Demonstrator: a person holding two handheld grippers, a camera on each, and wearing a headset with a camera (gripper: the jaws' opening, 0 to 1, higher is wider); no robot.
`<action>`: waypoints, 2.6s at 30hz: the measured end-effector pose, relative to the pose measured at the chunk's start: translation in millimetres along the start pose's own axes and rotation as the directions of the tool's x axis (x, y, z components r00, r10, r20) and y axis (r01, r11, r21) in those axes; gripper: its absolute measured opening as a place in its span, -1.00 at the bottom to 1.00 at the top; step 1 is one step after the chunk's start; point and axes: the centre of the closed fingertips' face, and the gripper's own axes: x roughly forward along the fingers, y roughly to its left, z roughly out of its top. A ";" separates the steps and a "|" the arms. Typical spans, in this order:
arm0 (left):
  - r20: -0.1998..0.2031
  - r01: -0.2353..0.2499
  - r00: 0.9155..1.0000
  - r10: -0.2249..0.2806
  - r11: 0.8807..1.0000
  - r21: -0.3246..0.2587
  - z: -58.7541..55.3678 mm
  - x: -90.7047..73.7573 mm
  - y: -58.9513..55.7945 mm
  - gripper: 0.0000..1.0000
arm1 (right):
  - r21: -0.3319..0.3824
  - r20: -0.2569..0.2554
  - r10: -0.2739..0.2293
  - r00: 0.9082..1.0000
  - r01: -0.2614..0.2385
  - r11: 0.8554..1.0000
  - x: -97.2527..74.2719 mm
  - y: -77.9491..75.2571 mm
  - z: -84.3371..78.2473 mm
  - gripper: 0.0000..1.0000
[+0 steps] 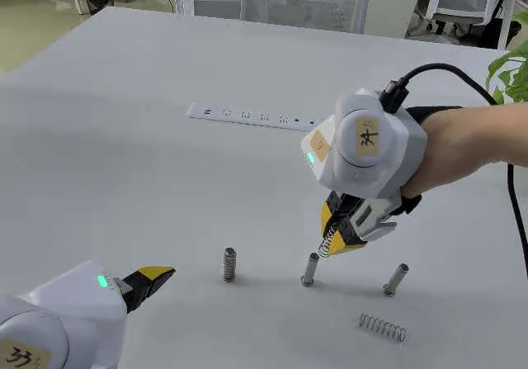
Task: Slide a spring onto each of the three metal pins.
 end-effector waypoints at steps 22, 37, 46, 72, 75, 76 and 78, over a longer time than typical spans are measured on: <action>-0.005 -0.009 1.000 0.009 1.000 -0.019 -4.3 -2.3 1.2 0.81 | -0.033 -0.035 0.027 0.999 -0.029 0.999 14.4 -3.0 1.7 -0.84; -0.009 -0.013 1.000 0.012 0.999 -0.031 -7.5 -4.0 2.7 0.78 | -0.045 -0.052 0.038 0.998 -0.041 0.998 22.1 -5.0 0.8 -0.84; -0.010 -0.023 1.000 0.023 0.999 -0.044 -10.0 -7.9 5.2 0.77 | -0.051 -0.079 0.060 0.995 -0.064 0.997 34.4 -4.7 -0.8 -0.84; -0.011 -0.018 1.000 0.017 0.998 -0.059 -12.3 -7.5 4.4 0.72 | -0.034 -0.124 0.100 0.987 -0.105 0.994 68.1 -2.7 -9.1 -0.84; -0.009 -0.020 1.000 0.019 0.998 -0.059 -12.3 -8.2 5.0 0.72 | -0.034 -0.125 0.100 0.987 -0.105 0.994 69.4 -2.0 -9.1 -0.84; -0.009 -0.020 1.000 0.019 0.998 -0.059 -12.3 -8.4 5.1 0.72 | -0.034 -0.125 0.100 0.987 -0.105 0.994 70.1 -2.1 -9.2 -0.84; -0.010 -0.021 1.000 0.020 0.998 -0.059 -13.0 -8.5 5.5 0.72 | -0.034 -0.120 0.102 0.987 -0.107 0.994 70.9 -1.3 -8.2 -0.84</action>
